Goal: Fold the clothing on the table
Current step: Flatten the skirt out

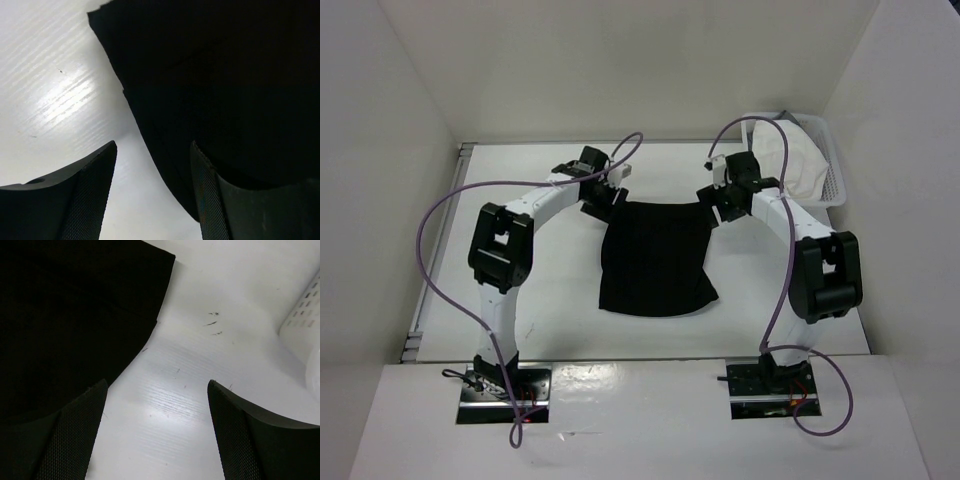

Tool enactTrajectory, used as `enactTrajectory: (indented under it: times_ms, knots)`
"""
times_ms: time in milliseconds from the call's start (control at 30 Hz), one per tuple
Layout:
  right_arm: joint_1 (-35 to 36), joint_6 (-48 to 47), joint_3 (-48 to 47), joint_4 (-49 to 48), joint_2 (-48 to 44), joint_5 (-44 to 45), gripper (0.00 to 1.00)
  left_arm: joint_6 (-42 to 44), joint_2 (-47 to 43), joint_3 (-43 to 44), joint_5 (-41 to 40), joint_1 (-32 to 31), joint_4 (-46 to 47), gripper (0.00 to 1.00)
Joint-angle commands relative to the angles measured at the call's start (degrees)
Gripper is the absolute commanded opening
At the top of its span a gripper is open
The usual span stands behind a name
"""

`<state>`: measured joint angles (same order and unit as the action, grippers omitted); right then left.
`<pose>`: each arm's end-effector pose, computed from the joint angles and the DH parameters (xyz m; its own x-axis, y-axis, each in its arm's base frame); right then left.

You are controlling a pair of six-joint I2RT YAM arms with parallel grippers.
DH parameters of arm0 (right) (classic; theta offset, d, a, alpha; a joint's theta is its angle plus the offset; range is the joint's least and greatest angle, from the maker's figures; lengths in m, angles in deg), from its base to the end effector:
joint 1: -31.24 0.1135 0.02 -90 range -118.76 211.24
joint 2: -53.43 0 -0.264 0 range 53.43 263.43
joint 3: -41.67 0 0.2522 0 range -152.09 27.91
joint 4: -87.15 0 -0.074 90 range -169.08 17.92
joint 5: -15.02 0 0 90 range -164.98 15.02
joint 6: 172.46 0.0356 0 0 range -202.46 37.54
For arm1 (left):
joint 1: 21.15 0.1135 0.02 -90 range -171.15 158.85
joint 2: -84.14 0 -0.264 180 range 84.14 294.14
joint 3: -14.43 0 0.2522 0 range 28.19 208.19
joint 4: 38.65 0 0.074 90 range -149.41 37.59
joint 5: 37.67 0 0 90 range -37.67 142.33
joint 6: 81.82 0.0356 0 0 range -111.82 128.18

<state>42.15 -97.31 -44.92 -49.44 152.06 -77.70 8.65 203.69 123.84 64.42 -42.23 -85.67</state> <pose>0.3614 0.0714 0.2317 -0.7265 -0.4007 -0.5582 -0.4156 0.9032 -0.1076 0.4242 -0.1715 0.2073 -0.7802 0.3093 -0.5437 0.4641 0.8690 -0.1715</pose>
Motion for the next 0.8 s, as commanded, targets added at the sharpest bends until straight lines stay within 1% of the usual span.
enactTrajectory:
  times_ms: [0, 133, 233, 300, 433, 467, 600, 767]
  knots:
    - [0.3, -1.0, 0.9, -1.1, -5.5, 1.1, 0.85, -2.3, 1.4, 4.4, -3.3, -0.2, 2.9, 0.68]
    - [0.3, -1.0, 3.0, -1.1, -7.3, 1.1, 0.85, -2.8, 4.5, 9.0, -4.4, -0.7, 1.6, 0.68]
    - [-0.3, -1.0, 4.2, -1.1, -8.7, 1.1, 0.85, -2.8, 5.6, 10.4, -4.5, -0.7, 1.6, 0.68]
    - [-1.0, -1.0, 4.2, -1.1, -9.2, 0.5, 0.85, -2.8, 6.8, 11.5, -3.9, -0.7, 1.6, 0.68]
    - [-2.7, -1.0, 4.2, -1.1, -11.1, 0.5, 0.85, -2.8, 11.0, 16.9, -3.2, -0.7, -0.9, 0.68]
    - [-2.7, -1.0, 4.2, -1.1, -11.1, 0.5, 0.85, -2.8, 11.0, 16.9, -3.2, -0.7, -0.9, 0.68]
    - [-3.2, -1.0, 4.7, -1.1, -11.7, 0.0, 0.85, -2.8, 13.5, 19.7, -2.7, -0.7, -0.9, 0.65]
    - [-3.7, -1.0, 4.7, -1.1, -11.7, 0.0, 0.85, -3.4, 16.4, 24.9, -2.7, -0.7, -4.3, 0.61]
